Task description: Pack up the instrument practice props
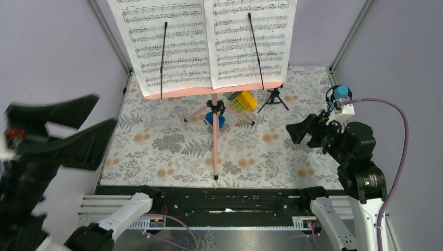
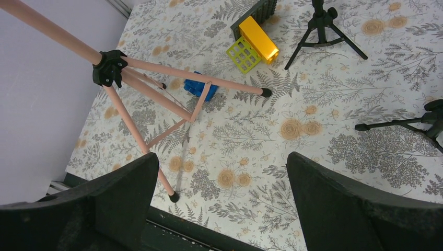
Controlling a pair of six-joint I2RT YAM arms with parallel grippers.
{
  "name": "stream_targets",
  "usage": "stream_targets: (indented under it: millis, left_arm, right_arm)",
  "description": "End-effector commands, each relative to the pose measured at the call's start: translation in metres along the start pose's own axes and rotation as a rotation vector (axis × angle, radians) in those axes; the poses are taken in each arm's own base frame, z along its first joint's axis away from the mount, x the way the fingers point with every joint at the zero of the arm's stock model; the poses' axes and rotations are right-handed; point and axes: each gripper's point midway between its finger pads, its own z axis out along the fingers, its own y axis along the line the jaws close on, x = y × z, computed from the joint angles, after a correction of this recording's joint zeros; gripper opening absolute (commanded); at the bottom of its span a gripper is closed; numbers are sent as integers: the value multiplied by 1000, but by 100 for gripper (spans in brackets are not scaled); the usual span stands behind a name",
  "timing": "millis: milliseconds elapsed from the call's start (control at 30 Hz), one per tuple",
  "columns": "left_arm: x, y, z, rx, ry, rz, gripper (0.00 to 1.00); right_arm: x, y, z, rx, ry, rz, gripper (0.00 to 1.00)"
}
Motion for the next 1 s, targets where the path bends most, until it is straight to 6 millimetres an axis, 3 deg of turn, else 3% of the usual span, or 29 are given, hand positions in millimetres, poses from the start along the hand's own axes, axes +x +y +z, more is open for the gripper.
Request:
stream_targets:
  millis: [0,233,400,967]
  left_arm:
    - [42,-22,88,313,201,-32,99]
    - [68,-11,158,414,236,-176,99]
    - [75,-3,184,422,238,-211,98]
    - [65,13,195,323,149,-191,96]
  right_arm:
    - [-19,6,-7,3,-41,-36,100]
    - [-49,21,-24,-8,-96,-54,100]
    - [-59,29,-35,-19,-136,-58,100]
    - [-55,24,-39,1,-149,-42,100]
